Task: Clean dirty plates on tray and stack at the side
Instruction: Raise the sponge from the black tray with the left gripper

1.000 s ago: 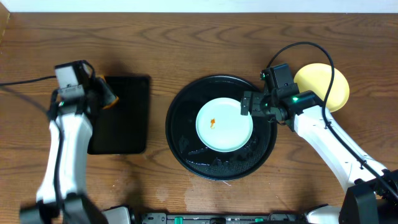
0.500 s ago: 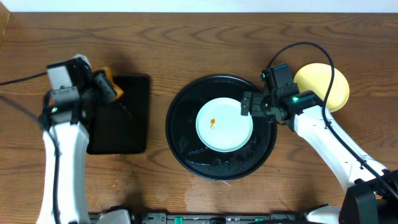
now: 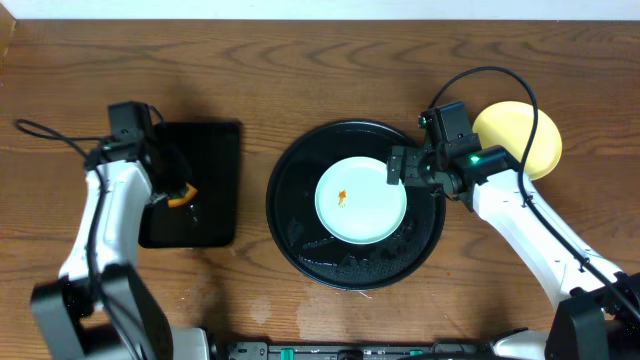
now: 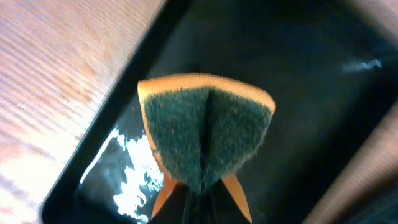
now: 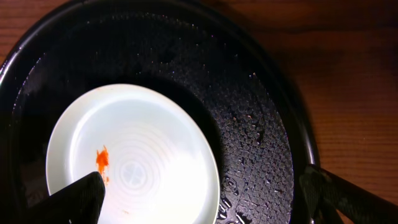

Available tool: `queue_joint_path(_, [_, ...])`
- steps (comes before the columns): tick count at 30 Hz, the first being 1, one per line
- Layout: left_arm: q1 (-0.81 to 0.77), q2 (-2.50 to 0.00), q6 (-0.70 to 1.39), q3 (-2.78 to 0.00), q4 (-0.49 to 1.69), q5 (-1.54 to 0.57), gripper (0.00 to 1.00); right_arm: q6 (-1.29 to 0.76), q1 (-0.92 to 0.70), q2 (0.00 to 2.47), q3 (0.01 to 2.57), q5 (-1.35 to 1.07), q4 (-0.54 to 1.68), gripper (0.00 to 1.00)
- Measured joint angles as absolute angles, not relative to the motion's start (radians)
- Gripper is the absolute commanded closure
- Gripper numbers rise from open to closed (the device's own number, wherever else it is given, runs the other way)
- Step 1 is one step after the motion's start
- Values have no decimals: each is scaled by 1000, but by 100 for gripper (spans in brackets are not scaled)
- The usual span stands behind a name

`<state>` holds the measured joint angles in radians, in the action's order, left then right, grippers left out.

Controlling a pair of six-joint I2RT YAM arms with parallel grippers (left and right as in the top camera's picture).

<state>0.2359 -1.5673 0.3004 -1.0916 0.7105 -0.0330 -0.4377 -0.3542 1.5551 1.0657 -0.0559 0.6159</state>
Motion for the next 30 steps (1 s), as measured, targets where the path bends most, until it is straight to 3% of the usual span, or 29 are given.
queue_joint_path(8, [233, -1255, 303, -1233, 671, -54, 93, -437, -354, 1555, 1052, -56, 584, 2])
queue_joint_path(15, [213, -1472, 308, -1072, 601, -59, 93, -437, -354, 1555, 1037, -68, 606, 21])
queue_joint_path(19, [212, -1624, 310, -1031, 655, -78, 93, -436, -355, 1571, 1031, -71, 609, 17])
queue_joint_path(27, [212, -1399, 308, -1112, 648, -110, 93, -408, -355, 1748, 1031, -180, 670, 17])
queue_joint_path(30, [212, -1288, 305, -1132, 639, -117, 93, -392, -356, 1789, 1044, -205, 671, 25])
